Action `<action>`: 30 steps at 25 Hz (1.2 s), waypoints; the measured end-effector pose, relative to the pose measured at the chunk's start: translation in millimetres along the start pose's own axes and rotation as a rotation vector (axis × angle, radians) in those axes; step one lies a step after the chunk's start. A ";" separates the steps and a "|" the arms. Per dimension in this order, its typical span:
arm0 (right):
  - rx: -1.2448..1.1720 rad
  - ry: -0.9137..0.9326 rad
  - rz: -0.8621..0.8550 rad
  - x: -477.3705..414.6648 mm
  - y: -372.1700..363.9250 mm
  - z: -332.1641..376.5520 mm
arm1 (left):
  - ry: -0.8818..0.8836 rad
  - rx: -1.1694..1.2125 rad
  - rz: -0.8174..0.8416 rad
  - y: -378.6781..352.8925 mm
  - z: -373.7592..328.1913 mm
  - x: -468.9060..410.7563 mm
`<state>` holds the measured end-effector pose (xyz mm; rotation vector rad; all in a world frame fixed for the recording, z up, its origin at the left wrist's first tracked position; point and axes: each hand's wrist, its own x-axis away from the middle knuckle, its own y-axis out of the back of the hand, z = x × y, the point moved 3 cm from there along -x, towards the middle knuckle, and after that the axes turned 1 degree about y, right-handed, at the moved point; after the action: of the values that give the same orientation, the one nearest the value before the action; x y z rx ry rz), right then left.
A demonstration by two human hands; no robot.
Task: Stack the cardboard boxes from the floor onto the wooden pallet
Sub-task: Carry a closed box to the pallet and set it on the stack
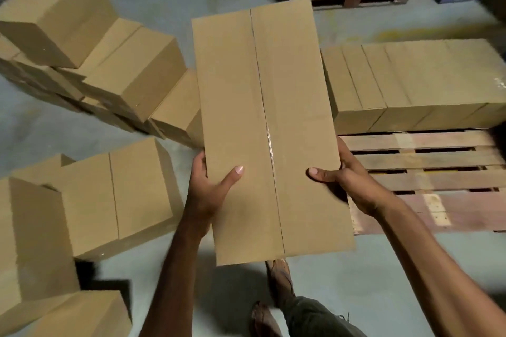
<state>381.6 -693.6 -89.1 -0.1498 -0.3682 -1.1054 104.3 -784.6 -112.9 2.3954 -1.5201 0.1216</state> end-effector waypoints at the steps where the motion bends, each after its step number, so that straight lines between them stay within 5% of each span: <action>1: -0.008 0.020 -0.031 23.6 8.4 3.1 | -0.031 0.006 0.022 -9.4 -12.1 14.1; 9: -0.189 0.054 -0.354 148.6 102.2 -0.8 | -0.114 0.074 0.234 -109.6 -73.8 94.7; 14: -0.271 -0.067 -0.461 158.2 202.9 -8.4 | 0.028 0.054 0.285 -198.7 -113.4 81.4; 22: -0.108 -0.553 -0.134 80.5 386.2 -77.9 | 0.386 -0.306 0.384 -378.5 -108.0 21.3; 30: 0.030 -0.875 -0.043 -6.0 458.3 -176.7 | 0.639 -0.391 0.523 -482.9 8.3 -19.1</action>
<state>826.4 -536.9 -226.5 -0.6061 -1.1698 -1.0304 527.7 -580.0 -224.6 1.4206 -1.6040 0.5784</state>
